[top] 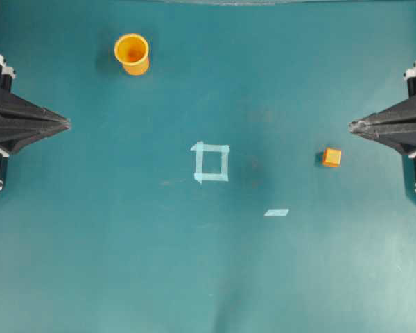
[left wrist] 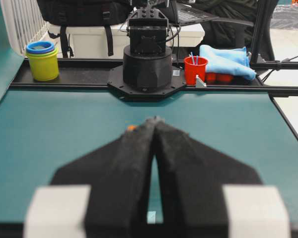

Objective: Hold the block with right arm and the cup with left arm, then put the block into the cup.
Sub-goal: 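Move the left gripper to the orange cup and the right gripper to the orange cube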

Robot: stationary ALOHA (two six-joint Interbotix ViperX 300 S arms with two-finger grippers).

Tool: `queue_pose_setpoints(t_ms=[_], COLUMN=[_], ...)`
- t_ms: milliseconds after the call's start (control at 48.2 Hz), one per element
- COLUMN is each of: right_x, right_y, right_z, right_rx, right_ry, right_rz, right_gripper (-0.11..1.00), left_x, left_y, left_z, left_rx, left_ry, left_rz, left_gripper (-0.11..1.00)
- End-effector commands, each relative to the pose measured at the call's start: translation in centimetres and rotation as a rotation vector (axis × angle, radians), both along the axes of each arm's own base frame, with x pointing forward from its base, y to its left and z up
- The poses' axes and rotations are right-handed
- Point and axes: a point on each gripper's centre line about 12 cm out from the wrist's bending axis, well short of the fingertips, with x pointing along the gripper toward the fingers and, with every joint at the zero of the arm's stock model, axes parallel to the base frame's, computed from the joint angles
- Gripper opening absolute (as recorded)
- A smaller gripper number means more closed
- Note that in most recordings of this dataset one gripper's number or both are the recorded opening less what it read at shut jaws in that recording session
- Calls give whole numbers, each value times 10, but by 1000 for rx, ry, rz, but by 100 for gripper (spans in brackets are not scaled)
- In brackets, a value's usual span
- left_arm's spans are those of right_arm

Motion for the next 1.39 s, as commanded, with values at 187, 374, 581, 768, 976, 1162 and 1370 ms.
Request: queue_pose_setpoints(t_ms=[187, 374, 581, 768, 976, 1162, 1370], right_x=[16, 28, 33, 31, 26, 23, 23], right_y=[1, 1, 1, 0, -5, -10, -9], right_z=[-15, -24, -31, -40, -60, -81, -107], right_rx=[11, 21, 23, 26, 69, 122, 158], right_ry=[163, 239, 288, 376, 547, 689, 861], right_rz=[2, 1, 1, -3, -36, -71, -92], right_gripper=[0, 2, 33, 59, 63, 63, 63], left_x=[-1, -4, -5, -6, -7, 3, 41], left_y=[36, 48, 51, 52, 55, 76, 107], left_z=[-24, -29, -32, -34, -37, -63, -105], left_rx=[-38, -48, -38, -47, -60, -123, -214], left_ry=[225, 261, 291, 306, 318, 439, 663], left_rz=[178, 241, 255, 263, 278, 360, 423], left_gripper=[3, 17, 59, 82, 83, 83, 83])
